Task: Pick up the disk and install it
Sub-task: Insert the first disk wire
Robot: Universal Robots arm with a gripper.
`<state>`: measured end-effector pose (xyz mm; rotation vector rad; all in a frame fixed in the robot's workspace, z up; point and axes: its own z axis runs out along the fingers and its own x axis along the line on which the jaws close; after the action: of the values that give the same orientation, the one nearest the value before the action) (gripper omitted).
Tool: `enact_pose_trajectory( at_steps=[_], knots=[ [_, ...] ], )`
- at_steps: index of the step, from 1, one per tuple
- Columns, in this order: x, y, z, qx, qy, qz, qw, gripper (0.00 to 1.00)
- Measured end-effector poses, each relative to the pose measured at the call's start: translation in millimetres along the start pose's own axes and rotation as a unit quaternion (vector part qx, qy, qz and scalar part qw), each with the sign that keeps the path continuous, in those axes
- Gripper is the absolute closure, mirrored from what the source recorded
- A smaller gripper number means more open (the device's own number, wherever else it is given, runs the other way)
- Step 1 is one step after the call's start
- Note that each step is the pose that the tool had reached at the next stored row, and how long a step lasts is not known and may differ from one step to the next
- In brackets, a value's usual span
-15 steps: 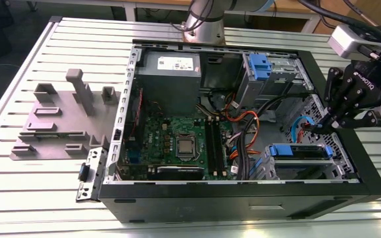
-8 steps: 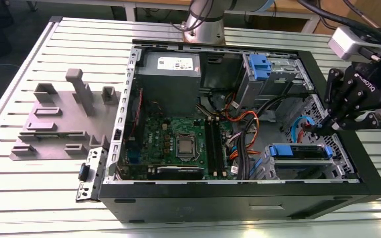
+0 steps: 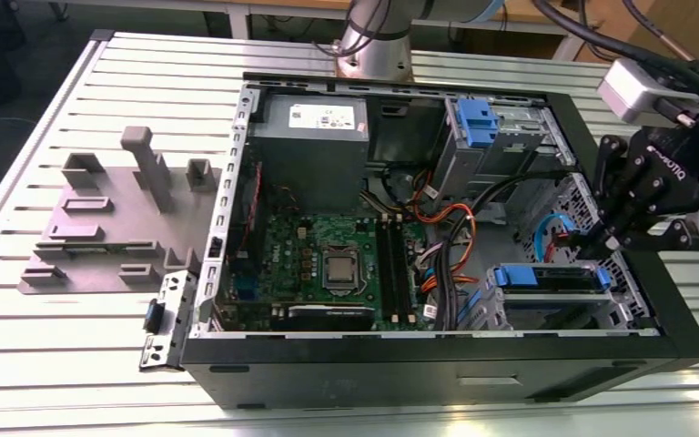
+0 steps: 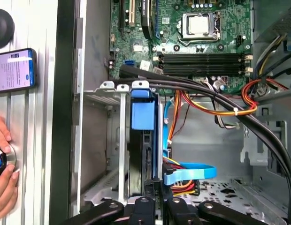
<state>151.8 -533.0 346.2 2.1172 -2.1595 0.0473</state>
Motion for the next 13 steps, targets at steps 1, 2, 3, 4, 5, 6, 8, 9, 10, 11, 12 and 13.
enact_pose_trajectory(
  at_steps=[1,2,3,4,5,6,8,9,10,11,12,13],
  knots=[
    [0.1,1.3,0.7,0.0,0.0001,0.0,1.0,0.84],
    [0.1,2.5,1.7,0.0,0.0001,0.0,1.0,0.84],
    [0.1,3.5,3.0,0.0,0.0,0.0,1.0,0.84],
    [0.1,4.2,4.3,0.0,0.0,0.0,1.0,0.84],
    [0.2,4.9,5.6,0.0,0.0,0.0,1.0,0.84],
    [0.4,5.5,6.7,0.0,0.0,0.0,1.0,0.84],
    [0.9,6.7,8.6,0.0001,0.0008,0.0,1.0,0.84],
    [1.1,7.3,9.1,0.0001,0.0024,0.0,1.0,0.84],
    [1.1,7.7,9.8,0.0002,0.0042,0.0,0.99999,0.84],
    [1.0,7.8,10.7,0.0003,0.0052,0.0,0.99999,0.84],
    [0.9,7.8,11.2,0.0004,0.0063,0.0,0.99998,0.84],
    [0.9,7.8,11.4,0.0005,0.0089,0.001,0.99996,0.84]
  ],
)
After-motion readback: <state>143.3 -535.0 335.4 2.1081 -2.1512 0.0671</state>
